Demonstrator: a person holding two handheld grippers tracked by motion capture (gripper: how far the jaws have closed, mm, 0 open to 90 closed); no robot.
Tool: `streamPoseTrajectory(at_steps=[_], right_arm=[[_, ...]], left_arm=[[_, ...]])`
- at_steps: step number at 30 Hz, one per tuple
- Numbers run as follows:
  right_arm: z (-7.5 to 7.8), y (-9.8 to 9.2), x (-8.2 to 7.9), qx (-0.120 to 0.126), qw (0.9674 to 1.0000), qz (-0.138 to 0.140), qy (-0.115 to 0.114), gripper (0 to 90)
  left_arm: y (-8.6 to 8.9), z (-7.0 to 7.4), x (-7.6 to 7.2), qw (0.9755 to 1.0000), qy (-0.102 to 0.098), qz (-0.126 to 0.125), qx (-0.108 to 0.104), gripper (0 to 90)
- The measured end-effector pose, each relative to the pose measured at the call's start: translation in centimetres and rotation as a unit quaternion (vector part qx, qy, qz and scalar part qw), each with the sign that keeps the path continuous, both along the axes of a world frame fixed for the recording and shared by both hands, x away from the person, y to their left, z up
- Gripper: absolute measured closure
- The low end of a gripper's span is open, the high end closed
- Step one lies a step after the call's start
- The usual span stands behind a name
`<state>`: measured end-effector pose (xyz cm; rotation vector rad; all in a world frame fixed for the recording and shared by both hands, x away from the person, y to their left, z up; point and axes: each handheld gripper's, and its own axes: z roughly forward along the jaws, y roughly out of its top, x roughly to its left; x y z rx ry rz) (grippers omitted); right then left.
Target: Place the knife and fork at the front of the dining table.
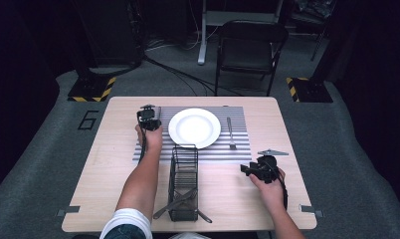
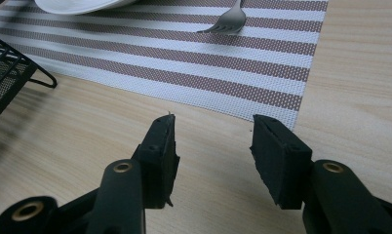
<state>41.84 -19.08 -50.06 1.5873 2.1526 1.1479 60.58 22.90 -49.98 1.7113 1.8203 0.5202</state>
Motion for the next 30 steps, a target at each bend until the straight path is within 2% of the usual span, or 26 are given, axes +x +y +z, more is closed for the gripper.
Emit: streamPoseTrajectory(at_steps=[6,9,13,23,30], right_arm=[[0.02,0.08,-0.03,0.001,1.0,-0.001,0.002,51.1],[0.0,0.13,-0.01,0.0,1.0,0.0,0.002,51.1],[-0.02,0.15,0.01,-0.001,1.0,0.001,0.001,51.1],[-0.07,0.19,0.07,-0.001,1.0,0.002,0.002,51.1],[-0.12,0.23,0.12,0.001,1.0,0.001,0.003,51.1]], left_arm=[[-0.19,-0.54,0.0,1.0,0.008,-0.004,0.0,82.5],[-0.19,-0.62,-0.03,1.0,0.005,-0.004,-0.001,82.6],[-0.02,-0.56,0.01,0.9999,0.01,-0.004,-0.011,82.5],[0.01,-0.58,0.01,0.9999,0.009,-0.007,-0.008,82.3],[0.23,-0.65,-0.11,0.9998,0.006,-0.009,-0.014,81.8]])
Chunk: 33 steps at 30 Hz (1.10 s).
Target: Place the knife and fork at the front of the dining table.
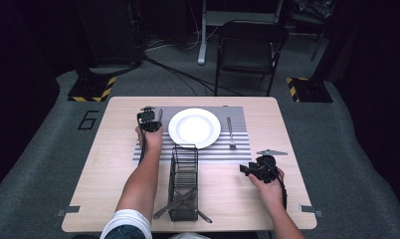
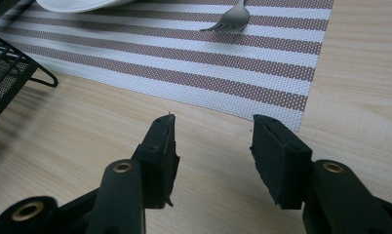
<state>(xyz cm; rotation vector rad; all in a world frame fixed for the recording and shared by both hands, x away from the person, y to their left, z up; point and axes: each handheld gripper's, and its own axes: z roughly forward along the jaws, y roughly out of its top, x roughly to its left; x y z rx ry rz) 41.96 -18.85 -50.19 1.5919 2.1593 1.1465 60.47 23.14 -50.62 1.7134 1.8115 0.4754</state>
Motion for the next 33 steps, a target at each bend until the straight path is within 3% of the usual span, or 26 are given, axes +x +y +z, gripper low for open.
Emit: streamPoseTrajectory(at_steps=[18,28,33], right_arm=[[0.0,0.1,0.0,0.0,1.0,0.001,0.002,51.1],[0.0,0.3,0.2,-0.004,1.0,0.007,0.0,51.1],[0.1,0.4,0.2,-0.003,1.0,0.005,-0.002,51.1]], left_arm=[[0.8,0.0,-0.3,0.9999,-0.005,0.009,-0.002,78.8],[1.9,1.5,-1.2,0.9995,-0.026,0.011,-0.013,73.1],[3.0,1.9,-2.0,0.9994,-0.03,-0.006,-0.012,69.0]])
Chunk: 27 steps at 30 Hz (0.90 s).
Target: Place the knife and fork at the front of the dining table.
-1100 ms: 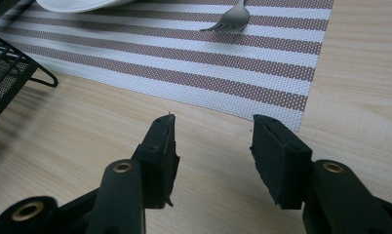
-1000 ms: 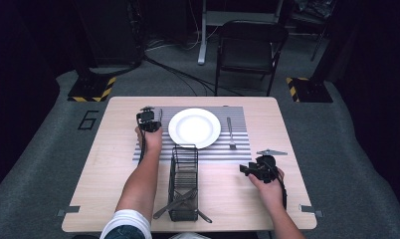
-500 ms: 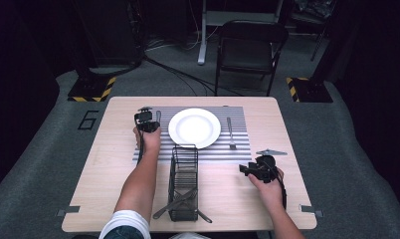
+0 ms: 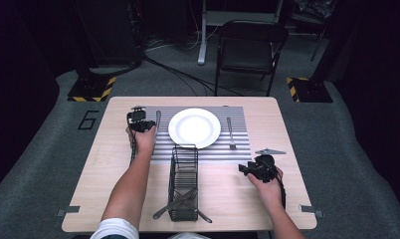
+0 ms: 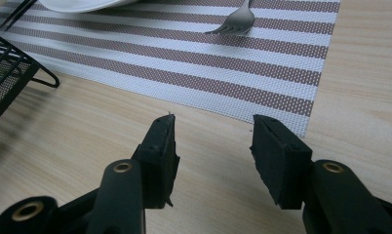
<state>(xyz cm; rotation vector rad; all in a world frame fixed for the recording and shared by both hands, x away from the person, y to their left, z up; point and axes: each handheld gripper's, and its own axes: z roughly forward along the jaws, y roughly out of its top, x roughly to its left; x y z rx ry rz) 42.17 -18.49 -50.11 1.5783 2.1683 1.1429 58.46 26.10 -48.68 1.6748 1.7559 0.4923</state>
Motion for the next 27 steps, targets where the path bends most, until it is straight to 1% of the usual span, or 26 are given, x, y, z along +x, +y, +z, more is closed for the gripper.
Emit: streamPoseTrajectory(at_steps=[3,5,6,7,10,12,14,17,20,22,23,27], right_arm=[[-0.1,0.2,0.2,-0.001,1.0,0.003,0.003,51.0],[-0.2,0.3,0.3,-0.006,1.0,0.006,0.003,51.0],[-0.2,0.3,0.3,-0.007,0.9999,0.008,-0.001,51.0],[-0.2,0.3,0.3,-0.007,0.9999,0.007,0.001,51.0],[-0.1,0.3,0.1,-0.006,1.0,0.005,0.002,50.9],[-0.1,0.1,0.1,-0.006,1.0,0.004,-0.002,50.8],[-0.1,0.1,0.1,-0.005,1.0,0.002,0.0,50.6],[0.0,0.2,0.1,-0.008,0.9999,0.005,-0.005,50.4],[0.2,0.5,0.1,-0.008,0.9999,0.005,-0.007,50.3],[0.2,0.6,0.1,-0.01,0.9999,0.007,-0.01,50.3],[0.2,0.7,0.1,-0.009,0.9999,0.008,-0.007,50.3],[0.1,0.8,0.3,-0.013,0.9998,0.011,-0.009,50.2]], left_arm=[[0.6,0.1,-0.4,1.0,0.0,-0.006,-0.007,64.1],[0.9,0.3,-0.6,0.9999,0.0,-0.014,-0.007,60.1],[1.0,0.3,-0.7,0.9998,-0.004,-0.016,-0.006,59.0],[0.9,0.3,-0.9,0.9998,-0.005,-0.017,-0.007,58.4],[0.9,0.3,-1.4,0.9996,-0.007,-0.028,0.002,56.9],[1.0,0.5,-1.7,0.9993,-0.008,-0.037,0.007,55.0],[1.1,0.8,-2.0,0.999,-0.008,-0.043,0.008,53.3],[1.3,1.6,-2.7,0.9984,-0.008,-0.054,0.01,51.4],[1.3,2.7,-3.4,0.9971,-0.018,-0.073,0.011,50.2],[1.3,3.4,-3.9,0.9956,-0.028,-0.088,0.011,49.6],[1.3,3.7,-4.1,0.995,-0.032,-0.094,0.01,49.5],[1.2,4.6,-5.2,0.9924,-0.045,-0.113,0.016,49.7]])
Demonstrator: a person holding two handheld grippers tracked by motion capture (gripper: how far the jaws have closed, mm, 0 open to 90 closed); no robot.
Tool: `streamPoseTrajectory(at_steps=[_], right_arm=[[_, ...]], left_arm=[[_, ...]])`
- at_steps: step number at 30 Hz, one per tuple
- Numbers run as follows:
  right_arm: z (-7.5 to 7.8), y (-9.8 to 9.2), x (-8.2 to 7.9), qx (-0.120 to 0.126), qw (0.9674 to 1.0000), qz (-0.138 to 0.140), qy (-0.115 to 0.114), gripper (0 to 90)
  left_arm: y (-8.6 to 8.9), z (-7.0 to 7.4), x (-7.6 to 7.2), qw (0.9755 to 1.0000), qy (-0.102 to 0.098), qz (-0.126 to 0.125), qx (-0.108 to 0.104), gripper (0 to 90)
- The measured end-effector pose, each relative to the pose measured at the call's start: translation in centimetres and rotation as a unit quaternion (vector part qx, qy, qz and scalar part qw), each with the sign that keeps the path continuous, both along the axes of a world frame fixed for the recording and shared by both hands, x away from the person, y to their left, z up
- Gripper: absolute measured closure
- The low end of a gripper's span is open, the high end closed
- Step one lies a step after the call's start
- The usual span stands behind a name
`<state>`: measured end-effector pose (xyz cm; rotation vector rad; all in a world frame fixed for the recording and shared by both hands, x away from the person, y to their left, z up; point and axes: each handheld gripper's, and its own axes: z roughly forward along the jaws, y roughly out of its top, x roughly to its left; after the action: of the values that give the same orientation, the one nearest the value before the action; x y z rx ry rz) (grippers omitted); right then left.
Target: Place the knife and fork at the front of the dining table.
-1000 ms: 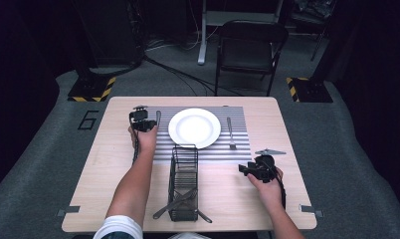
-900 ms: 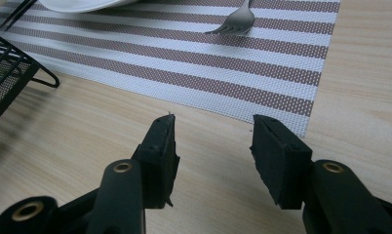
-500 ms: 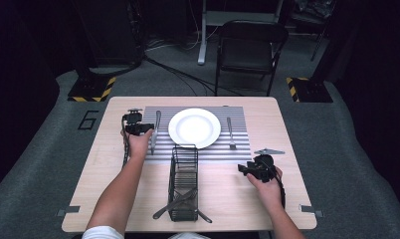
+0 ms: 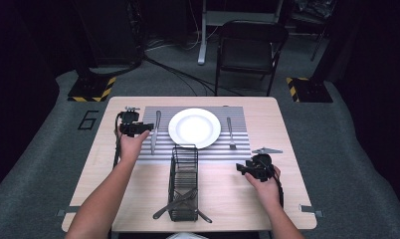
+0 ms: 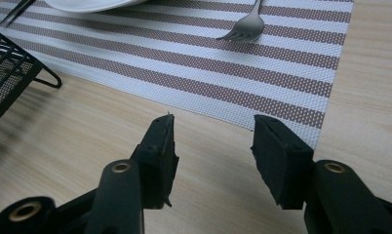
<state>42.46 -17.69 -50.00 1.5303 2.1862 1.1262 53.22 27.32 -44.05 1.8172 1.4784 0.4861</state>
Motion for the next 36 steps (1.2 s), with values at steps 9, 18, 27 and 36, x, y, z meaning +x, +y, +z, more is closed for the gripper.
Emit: streamPoseTrajectory(at_steps=[9,18,27,36], right_arm=[[0.1,0.2,0.0,0.0,1.0,0.002,0.001,50.2],[0.2,0.2,-0.1,0.005,1.0,-0.002,0.001,50.0],[0.3,0.2,-0.2,0.003,1.0,-0.002,-0.003,48.8],[0.4,0.1,-0.3,-0.009,0.9999,-0.002,-0.01,48.2]], left_arm=[[0.4,0.8,-2.4,0.9994,-0.012,-0.031,0.004,49.7],[1.6,2.3,-5.0,0.9986,-0.031,-0.043,0.003,47.5],[2.4,2.2,-7.5,0.9974,-0.034,-0.062,0.012,45.2],[2.7,0.3,-9.7,0.9962,-0.018,-0.083,0.021,44.1]])
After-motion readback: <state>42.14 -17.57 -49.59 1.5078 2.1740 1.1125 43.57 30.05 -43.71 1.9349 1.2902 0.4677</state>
